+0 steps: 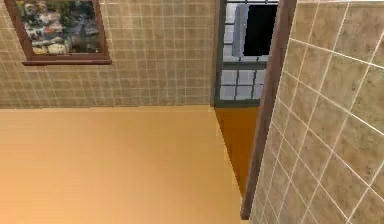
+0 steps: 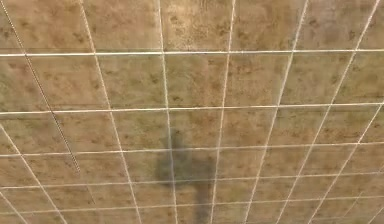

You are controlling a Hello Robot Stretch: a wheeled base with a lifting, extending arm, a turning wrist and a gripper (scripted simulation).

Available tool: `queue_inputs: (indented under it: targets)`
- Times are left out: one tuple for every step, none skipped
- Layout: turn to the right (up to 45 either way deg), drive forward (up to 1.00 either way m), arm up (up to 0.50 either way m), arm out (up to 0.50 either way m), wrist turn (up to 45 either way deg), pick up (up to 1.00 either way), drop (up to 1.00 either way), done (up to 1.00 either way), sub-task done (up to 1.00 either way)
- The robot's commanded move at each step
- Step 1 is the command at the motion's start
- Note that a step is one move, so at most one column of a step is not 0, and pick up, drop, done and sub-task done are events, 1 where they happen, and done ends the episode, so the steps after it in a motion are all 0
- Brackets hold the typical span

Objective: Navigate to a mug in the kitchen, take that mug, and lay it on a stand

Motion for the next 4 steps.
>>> queue_inputs:
  targets:
    - [-24.0,0.00,0.00,0.00,0.0,0.00,0.00,0.00,0.00]
    - [0.0,0.80,0.00,0.00,0.0,0.00,0.00,0.00,0.00]
    - [-24.0,0.00,0.00,0.00,0.0,0.00,0.00,0.00,0.00]
    - [0.0,0.50,0.00,0.00,0.0,0.00,0.00,0.00,0.00]
